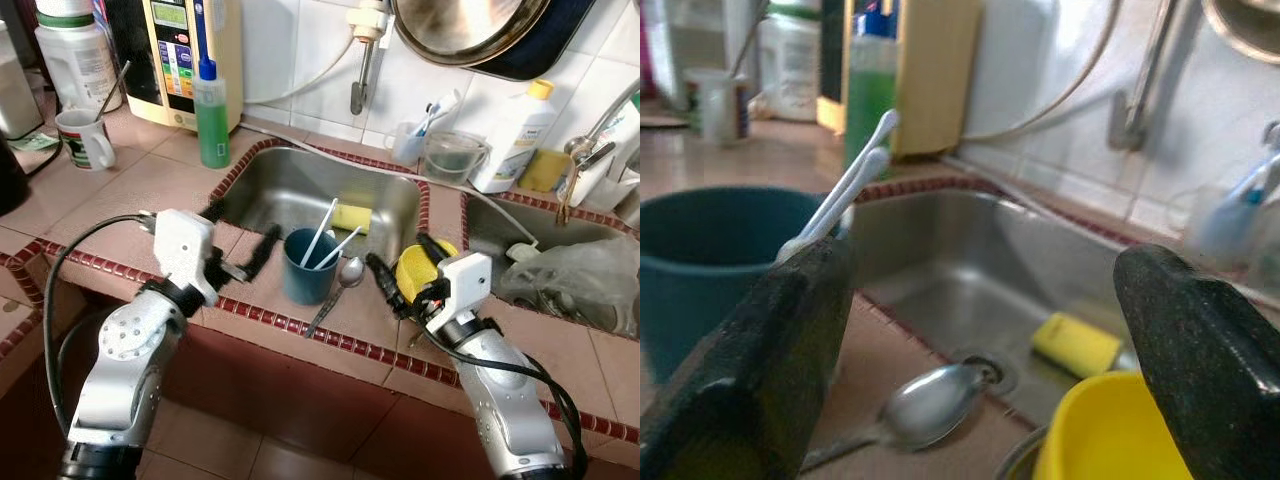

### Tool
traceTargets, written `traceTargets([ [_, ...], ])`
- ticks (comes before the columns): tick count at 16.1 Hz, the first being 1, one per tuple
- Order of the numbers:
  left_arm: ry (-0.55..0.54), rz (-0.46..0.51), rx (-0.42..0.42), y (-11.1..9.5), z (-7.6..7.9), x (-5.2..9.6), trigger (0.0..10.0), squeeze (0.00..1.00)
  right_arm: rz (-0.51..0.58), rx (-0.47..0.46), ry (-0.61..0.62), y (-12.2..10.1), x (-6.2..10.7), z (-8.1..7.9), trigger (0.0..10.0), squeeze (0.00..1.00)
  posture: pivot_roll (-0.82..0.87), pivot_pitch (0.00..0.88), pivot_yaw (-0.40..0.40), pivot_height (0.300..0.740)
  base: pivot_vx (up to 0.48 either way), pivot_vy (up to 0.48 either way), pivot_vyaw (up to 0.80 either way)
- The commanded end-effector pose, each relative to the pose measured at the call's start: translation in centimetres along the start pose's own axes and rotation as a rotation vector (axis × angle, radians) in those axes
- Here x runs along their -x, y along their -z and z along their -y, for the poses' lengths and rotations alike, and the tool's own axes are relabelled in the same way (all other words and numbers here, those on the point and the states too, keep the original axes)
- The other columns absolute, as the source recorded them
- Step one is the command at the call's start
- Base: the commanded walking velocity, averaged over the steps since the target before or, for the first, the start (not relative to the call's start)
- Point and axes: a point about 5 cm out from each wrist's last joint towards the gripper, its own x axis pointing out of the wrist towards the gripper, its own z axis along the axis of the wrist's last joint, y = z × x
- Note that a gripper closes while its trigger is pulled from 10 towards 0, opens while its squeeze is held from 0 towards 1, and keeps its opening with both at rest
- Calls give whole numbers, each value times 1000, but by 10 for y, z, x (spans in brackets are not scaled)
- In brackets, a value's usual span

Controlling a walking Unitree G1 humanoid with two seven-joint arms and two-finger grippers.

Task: Kitchen organization

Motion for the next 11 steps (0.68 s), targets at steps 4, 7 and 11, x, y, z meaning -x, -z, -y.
traceTargets([
  [4,175,4,-37,-7,25,1,10000,0,43,-48,-111,-15,-8,-4,10000,0,112,0,-86,740,0,0,0],
  [7,239,8,-51,-12,35,3,10000,0,75,-100,-187,-25,-13,-5,10000,0,118,0,-87,740,0,0,0],
  [11,271,15,-53,-16,42,4,10000,0,111,-204,-181,-32,-23,2,10000,0,127,0,-89,740,0,0,0],
])
